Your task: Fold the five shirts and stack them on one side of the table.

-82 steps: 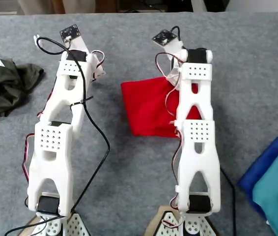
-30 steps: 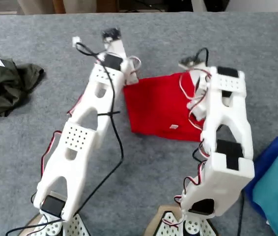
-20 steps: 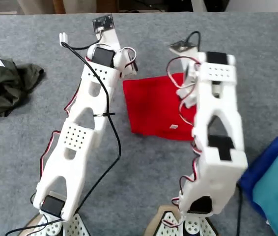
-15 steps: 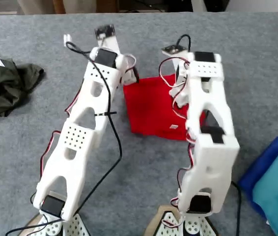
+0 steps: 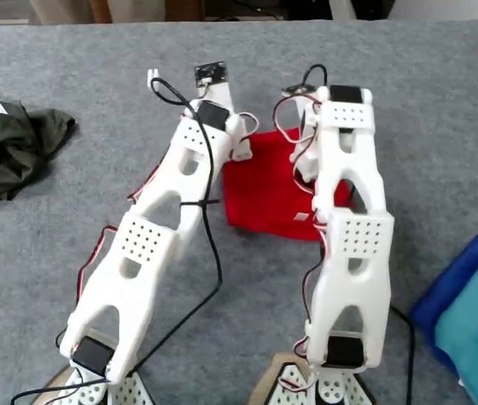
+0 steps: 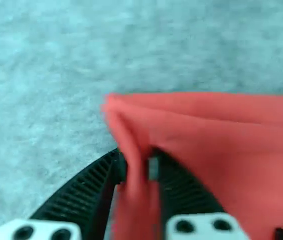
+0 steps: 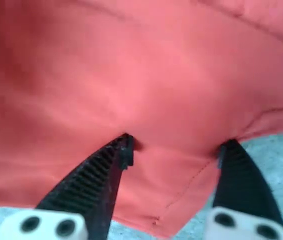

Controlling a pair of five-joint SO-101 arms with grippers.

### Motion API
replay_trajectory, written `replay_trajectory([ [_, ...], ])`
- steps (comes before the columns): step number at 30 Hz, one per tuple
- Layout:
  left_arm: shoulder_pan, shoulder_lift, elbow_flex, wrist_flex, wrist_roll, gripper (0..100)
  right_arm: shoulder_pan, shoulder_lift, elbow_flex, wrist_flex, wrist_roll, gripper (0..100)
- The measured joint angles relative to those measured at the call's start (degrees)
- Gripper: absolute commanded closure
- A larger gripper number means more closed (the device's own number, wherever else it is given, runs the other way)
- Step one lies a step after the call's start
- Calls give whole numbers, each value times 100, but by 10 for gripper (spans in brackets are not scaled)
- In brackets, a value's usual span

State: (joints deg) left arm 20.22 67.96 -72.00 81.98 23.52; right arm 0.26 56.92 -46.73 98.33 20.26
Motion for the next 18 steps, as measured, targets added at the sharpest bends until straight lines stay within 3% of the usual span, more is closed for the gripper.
replay_trajectory([
  [4, 0, 0, 0, -44, 308, 981, 97, 369, -668, 220, 0, 998],
  [13, -44, 0, -35, -70, 492, 982, 132, 484, -932, 273, -141, 995],
  [18, -70, 44, -765, 141, 492, 982, 114, 229, -862, 273, -176, 995],
])
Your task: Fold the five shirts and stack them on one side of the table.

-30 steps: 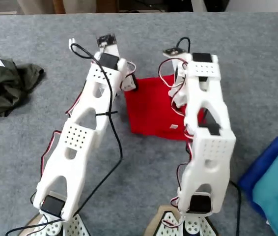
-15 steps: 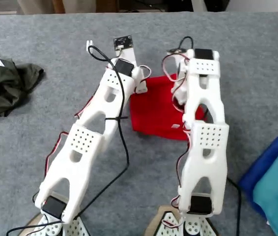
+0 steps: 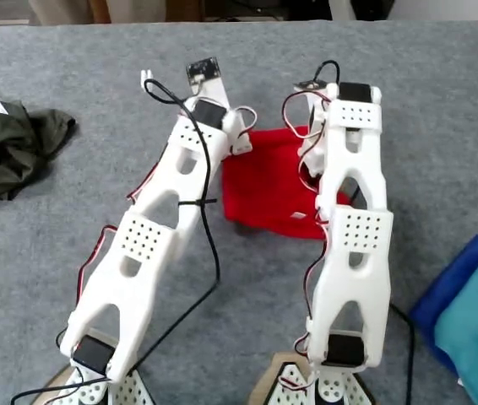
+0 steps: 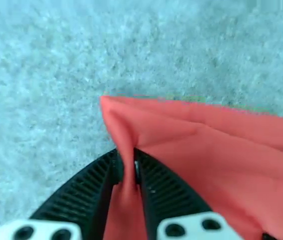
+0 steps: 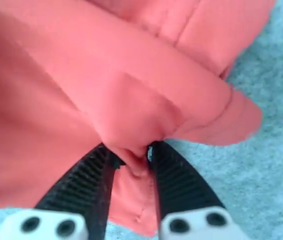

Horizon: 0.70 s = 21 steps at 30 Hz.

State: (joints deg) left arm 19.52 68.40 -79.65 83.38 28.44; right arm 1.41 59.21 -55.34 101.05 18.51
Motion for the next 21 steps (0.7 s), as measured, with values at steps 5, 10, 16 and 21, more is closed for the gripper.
replay_trajectory([
  [5, 9, -18, -1178, 431, 0, 983, 18, -888, 589, 0, -79, 995],
  [10, 299, -9, -1319, 624, 97, 983, 422, -2004, 1644, 0, -88, 995],
  [16, 870, -18, -1363, 633, 273, 983, 1187, -3499, 2769, 0, -70, 995],
  [21, 1486, -18, -1363, 325, 431, 982, 2092, -4624, 3807, 0, 123, 995],
])
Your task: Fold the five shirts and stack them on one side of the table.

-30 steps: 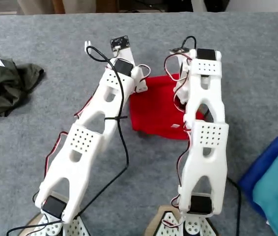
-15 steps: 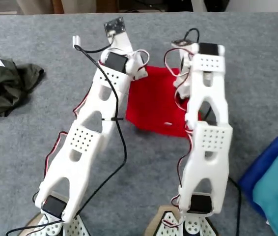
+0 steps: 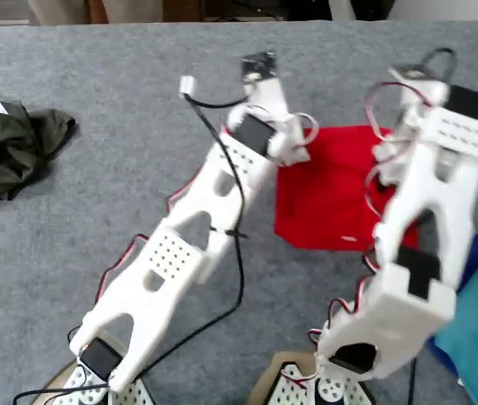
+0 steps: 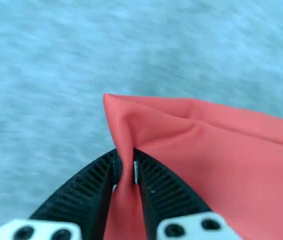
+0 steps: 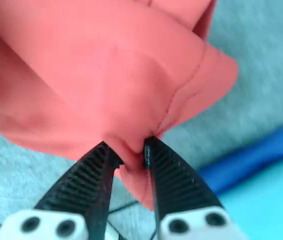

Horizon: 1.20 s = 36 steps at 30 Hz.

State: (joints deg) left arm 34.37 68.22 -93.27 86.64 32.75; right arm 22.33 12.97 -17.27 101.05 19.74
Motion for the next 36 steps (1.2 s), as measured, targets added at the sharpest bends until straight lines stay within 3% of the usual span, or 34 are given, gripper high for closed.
replay_trajectory([
  [10, 1547, -536, 0, -1204, 35, 981, 2681, -1609, 1398, -211, 1064, 995],
  [21, 3015, -536, 132, -2215, 44, 981, 5468, -1688, 1556, -756, 2092, 995],
  [28, 3411, -545, 1064, -3200, 44, 981, 6224, -1688, 1556, -1204, 2233, 991],
  [34, 3446, -545, 1125, -3358, 44, 978, 6303, -1697, 1741, -1275, 2233, 983],
  [36, 3446, -545, 1125, -3358, 44, 939, 6303, -1697, 1864, -1275, 2233, 921],
])
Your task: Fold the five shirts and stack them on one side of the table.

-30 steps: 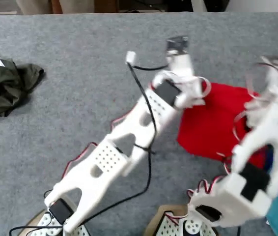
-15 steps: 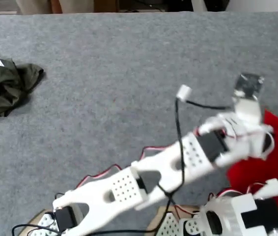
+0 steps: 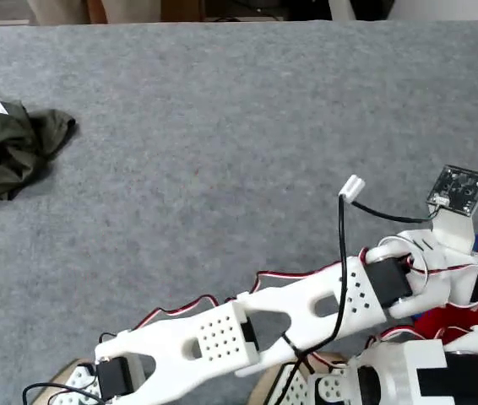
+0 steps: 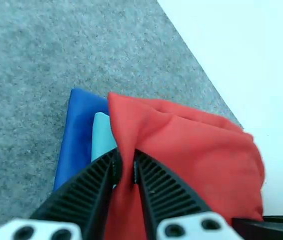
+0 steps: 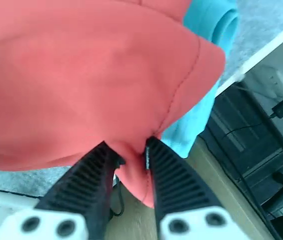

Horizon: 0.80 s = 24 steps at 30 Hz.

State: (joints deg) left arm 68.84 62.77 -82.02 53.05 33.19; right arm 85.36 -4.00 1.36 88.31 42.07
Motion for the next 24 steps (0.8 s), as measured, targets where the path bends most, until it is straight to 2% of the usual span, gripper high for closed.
replay_trajectory([
  [4, 0, 0, 35, 79, 0, 820, 0, 0, 53, -18, 105, 688],
  [7, 0, -18, 35, 387, 0, 808, 9, 0, 53, -18, 273, 525],
  [9, 0, -18, -26, 642, 0, 807, 9, 0, 53, -18, 387, 482],
  [14, -105, -26, -563, 1231, -316, 812, 9, 0, 53, 123, 422, 515],
  [17, -334, -26, -862, 1582, -642, 812, 0, 0, 53, 220, 422, 582],
  [19, -554, -26, -1037, 1855, -853, 835, -105, 0, 53, 396, 422, 679],
  [24, -1363, -123, -1081, 2637, -1468, 964, -721, 0, 53, 826, 422, 967],
])
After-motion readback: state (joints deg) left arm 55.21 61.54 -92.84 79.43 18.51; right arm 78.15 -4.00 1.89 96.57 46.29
